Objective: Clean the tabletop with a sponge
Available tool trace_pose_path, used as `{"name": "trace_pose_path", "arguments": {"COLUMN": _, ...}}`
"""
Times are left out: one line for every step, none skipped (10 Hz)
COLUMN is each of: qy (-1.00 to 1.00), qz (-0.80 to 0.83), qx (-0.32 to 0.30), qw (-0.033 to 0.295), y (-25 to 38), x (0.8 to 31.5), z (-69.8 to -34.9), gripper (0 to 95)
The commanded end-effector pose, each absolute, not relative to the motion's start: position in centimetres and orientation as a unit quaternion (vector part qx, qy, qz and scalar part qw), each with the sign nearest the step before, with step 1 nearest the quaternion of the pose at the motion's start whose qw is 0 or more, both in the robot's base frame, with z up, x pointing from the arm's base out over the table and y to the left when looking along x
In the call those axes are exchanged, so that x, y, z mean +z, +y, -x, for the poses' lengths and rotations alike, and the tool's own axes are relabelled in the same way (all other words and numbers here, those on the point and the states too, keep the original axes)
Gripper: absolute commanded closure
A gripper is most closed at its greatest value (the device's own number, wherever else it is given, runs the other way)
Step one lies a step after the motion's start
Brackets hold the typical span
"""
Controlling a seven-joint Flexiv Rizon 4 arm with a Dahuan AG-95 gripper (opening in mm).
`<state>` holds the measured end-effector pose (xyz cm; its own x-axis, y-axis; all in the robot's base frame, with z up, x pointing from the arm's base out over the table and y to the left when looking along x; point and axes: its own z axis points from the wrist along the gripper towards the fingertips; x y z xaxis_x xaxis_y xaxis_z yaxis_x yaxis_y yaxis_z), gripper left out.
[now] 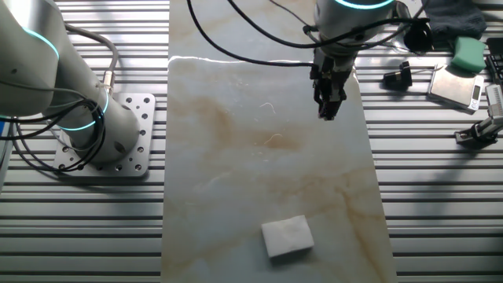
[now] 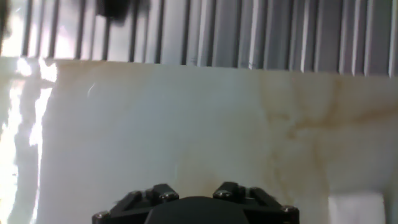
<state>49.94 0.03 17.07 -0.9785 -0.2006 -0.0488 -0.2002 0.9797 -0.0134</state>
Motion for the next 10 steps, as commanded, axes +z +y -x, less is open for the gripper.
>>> {"name": "trace_pose_path", "arguments": {"qy": 0.968, "qz": 0.244, "qx": -0.021, "qw": 0.063, "y": 0.02, "x": 17.17, "z": -50.01, "gripper": 95.0}}
{"name": "trace_pose_path", "arguments": {"qy": 0.968, "qz": 0.244, "qx": -0.021, "qw": 0.064, "y": 0.03, "x": 17.16, "z": -50.02, "gripper": 95.0}}
{"name": "trace_pose_path", "arguments": {"qy": 0.967, "qz": 0.244, "qx": -0.021, "qw": 0.064, "y": 0.03, "x": 17.17, "z": -50.02, "gripper": 95.0}}
{"name": "trace_pose_path", "arguments": {"qy": 0.968, "qz": 0.245, "qx": -0.020, "qw": 0.061, "y": 0.03, "x": 17.19, "z": -50.02, "gripper": 95.0}}
{"name": "trace_pose_path", "arguments": {"qy": 0.968, "qz": 0.243, "qx": -0.019, "qw": 0.057, "y": 0.04, "x": 17.16, "z": -50.02, "gripper": 95.0}}
{"name": "trace_pose_path", "arguments": {"qy": 0.970, "qz": 0.236, "qx": -0.016, "qw": 0.059, "y": 0.04, "x": 17.16, "z": -50.02, "gripper": 95.0}}
{"name": "trace_pose_path", "arguments": {"qy": 0.971, "qz": 0.232, "qx": -0.017, "qw": 0.058, "y": 0.05, "x": 17.14, "z": -50.02, "gripper": 95.0}}
{"name": "trace_pose_path", "arguments": {"qy": 0.971, "qz": 0.232, "qx": -0.018, "qw": 0.056, "y": 0.04, "x": 17.10, "z": -50.02, "gripper": 95.0}}
{"name": "trace_pose_path", "arguments": {"qy": 0.971, "qz": 0.230, "qx": -0.019, "qw": 0.055, "y": 0.04, "x": 17.05, "z": -50.01, "gripper": 95.0}}
{"name": "trace_pose_path", "arguments": {"qy": 0.973, "qz": 0.223, "qx": -0.017, "qw": 0.056, "y": 0.04, "x": 17.04, "z": -50.01, "gripper": 95.0}}
